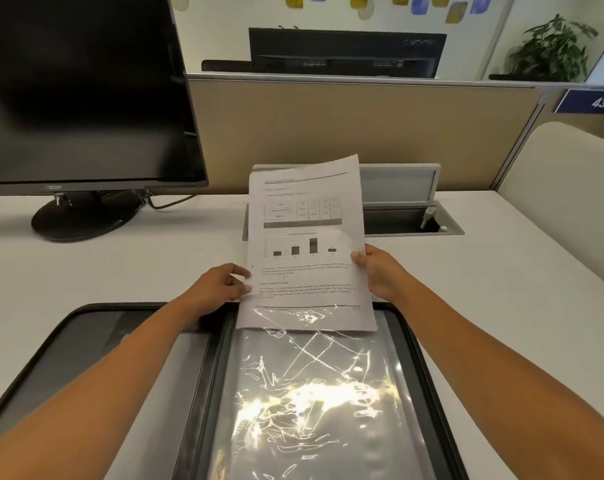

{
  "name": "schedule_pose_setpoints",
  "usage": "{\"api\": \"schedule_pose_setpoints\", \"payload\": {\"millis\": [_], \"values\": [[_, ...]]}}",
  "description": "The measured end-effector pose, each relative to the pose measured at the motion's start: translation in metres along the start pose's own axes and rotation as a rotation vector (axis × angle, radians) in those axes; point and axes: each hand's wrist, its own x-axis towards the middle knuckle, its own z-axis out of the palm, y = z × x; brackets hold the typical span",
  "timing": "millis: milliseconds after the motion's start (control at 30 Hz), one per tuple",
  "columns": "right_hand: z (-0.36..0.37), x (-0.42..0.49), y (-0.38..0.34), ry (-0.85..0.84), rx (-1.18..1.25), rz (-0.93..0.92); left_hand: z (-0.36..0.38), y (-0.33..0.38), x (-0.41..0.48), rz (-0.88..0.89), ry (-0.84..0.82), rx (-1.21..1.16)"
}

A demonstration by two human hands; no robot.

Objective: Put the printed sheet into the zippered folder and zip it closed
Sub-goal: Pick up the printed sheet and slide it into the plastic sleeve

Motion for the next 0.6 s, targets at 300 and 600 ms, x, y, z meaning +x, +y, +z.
{"api": "schedule_pose_setpoints", "payload": {"millis": [300, 600], "values": [[-0.004, 0.008, 0.011, -0.066, -0.077, 0.169, 0.007, 0.001, 0.007, -0.159, 0.135, -0.08], [-0.005, 0.007, 0.015, -0.08, -0.088, 0.085, -0.007, 0.01, 0.001, -0.15, -0.039, 0.112]]}}
